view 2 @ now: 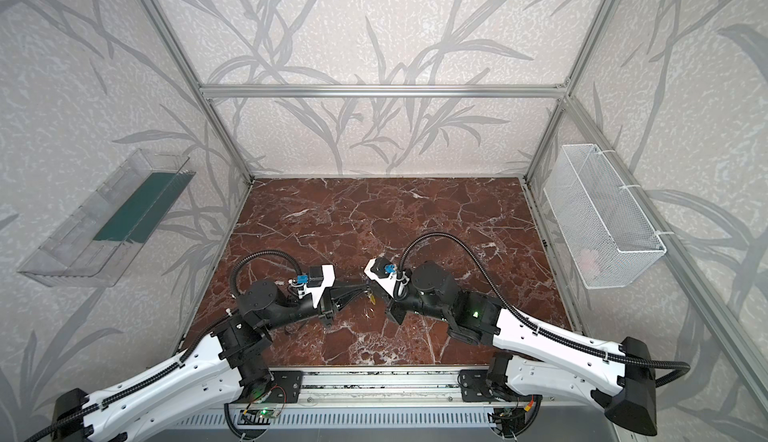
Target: Put the keys on the keyring
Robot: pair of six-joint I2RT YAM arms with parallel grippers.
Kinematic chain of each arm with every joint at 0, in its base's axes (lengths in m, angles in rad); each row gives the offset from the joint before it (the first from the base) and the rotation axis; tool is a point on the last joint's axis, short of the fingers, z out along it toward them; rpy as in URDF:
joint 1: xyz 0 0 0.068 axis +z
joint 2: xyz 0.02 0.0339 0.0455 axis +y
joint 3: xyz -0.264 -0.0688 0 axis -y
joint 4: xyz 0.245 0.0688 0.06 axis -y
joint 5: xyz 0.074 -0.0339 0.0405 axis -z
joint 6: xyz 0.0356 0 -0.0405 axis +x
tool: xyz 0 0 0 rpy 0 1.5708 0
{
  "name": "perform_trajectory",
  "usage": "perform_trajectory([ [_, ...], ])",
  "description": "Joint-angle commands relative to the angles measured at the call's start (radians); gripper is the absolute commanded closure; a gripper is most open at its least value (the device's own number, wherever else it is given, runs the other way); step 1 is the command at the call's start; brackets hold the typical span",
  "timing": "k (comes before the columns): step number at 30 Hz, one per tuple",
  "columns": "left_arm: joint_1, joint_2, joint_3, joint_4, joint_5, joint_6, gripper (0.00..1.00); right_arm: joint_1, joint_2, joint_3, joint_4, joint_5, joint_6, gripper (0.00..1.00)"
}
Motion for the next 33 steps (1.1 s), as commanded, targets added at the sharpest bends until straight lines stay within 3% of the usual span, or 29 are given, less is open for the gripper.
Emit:
perform_trajectory([
  [1,0.009,-0.003,-0.001,0.055,-0.075,-0.002,1.00,0.054,0.013,0.022,-0.010,-0.056,-0.028,0.98],
  [8,0.008,-0.013,-0.007,0.056,-0.076,-0.004,1.00,0.071,0.018,0.030,-0.013,-0.014,-0.024,0.98],
  [16,0.009,-0.078,-0.033,0.053,-0.058,-0.001,1.00,0.070,-0.075,0.003,-0.032,0.057,-0.030,0.95],
  [23,0.010,-0.116,-0.033,0.029,-0.031,-0.001,1.00,0.070,-0.149,-0.016,-0.010,0.034,-0.014,0.82],
  [33,0.009,-0.120,-0.027,0.028,0.028,-0.018,1.00,0.071,-0.134,-0.001,0.006,-0.007,-0.018,0.72],
])
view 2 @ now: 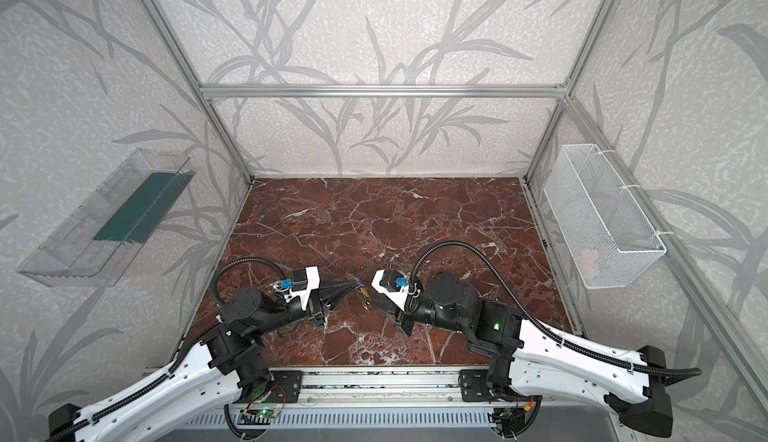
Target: Put the keys on the keyring
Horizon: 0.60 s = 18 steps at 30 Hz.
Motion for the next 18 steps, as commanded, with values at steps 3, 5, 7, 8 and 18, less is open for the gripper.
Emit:
perform_trajectory([
  [3,0.004,-0.005,0.003,0.040,0.064,-0.016,1.00,0.005,0.020,0.008,0.033,-0.018,-0.006,0.72],
  [5,0.004,-0.001,0.001,0.051,0.079,-0.020,1.00,0.002,0.029,0.009,0.041,-0.017,-0.006,0.72],
  [7,0.004,0.002,-0.001,0.060,0.091,-0.023,1.00,0.003,0.036,0.009,0.048,-0.013,-0.008,0.72],
  [8,0.004,0.001,-0.002,0.061,0.093,-0.025,1.00,0.002,0.039,0.009,0.048,-0.012,-0.008,0.72],
  [18,0.004,0.000,-0.008,0.079,0.114,-0.030,1.00,-0.002,0.051,0.015,0.053,-0.026,-0.006,0.65],
])
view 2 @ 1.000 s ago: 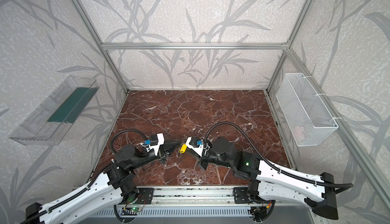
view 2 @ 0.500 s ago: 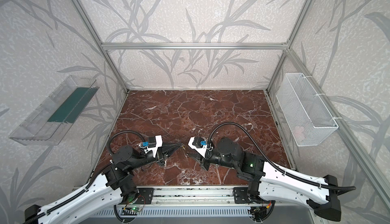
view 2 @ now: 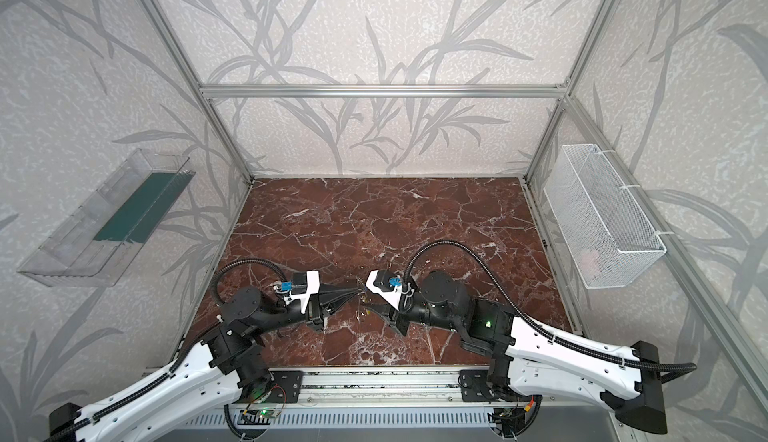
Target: Put the keys on the keyring
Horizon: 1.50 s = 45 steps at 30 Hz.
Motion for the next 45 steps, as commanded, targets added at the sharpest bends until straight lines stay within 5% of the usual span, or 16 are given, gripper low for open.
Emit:
perform_trajectory([
  [1,0.004,-0.007,-0.007,0.054,0.022,-0.010,1.00,-0.002,0.005,0.015,0.028,-0.019,-0.003,0.66],
  [22,0.004,-0.002,-0.007,0.066,0.045,-0.015,1.00,-0.006,0.025,0.042,0.012,-0.077,0.003,1.00],
  [36,0.004,0.008,-0.026,0.123,0.059,-0.038,1.00,-0.012,0.105,0.091,-0.008,-0.172,0.006,1.00],
  [45,0.003,0.010,-0.059,0.195,0.058,-0.061,1.00,-0.069,0.087,0.038,0.146,-0.308,0.087,1.00],
])
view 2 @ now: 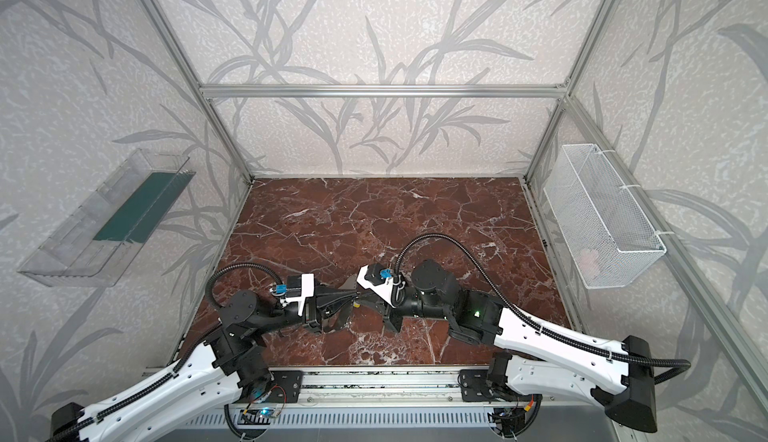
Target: Put the keys on the keyring
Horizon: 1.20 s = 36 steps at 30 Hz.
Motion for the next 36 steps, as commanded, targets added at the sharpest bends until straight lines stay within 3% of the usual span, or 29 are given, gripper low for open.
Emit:
perform_trajectory([
  [1,-0.001,0.005,-0.019,0.084,0.010,-0.023,1.00,-0.019,0.001,-0.022,0.147,-0.139,0.061,1.00],
  [9,-0.001,0.011,-0.052,0.173,-0.002,-0.041,1.00,-0.036,0.028,-0.061,0.282,-0.233,0.152,1.00],
  [17,-0.001,0.030,-0.060,0.207,0.003,-0.051,1.00,-0.037,0.058,-0.069,0.359,-0.253,0.197,1.00],
  [23,-0.001,0.005,-0.065,0.195,-0.010,-0.043,1.00,-0.037,0.019,-0.054,0.237,-0.191,0.128,0.95],
  [31,-0.001,-0.046,-0.060,0.136,-0.023,-0.028,1.00,-0.037,-0.066,-0.028,0.023,-0.132,-0.012,0.75],
  [36,0.000,-0.050,-0.052,0.126,-0.017,-0.029,1.00,-0.039,-0.101,-0.018,-0.031,-0.090,-0.048,0.73],
])
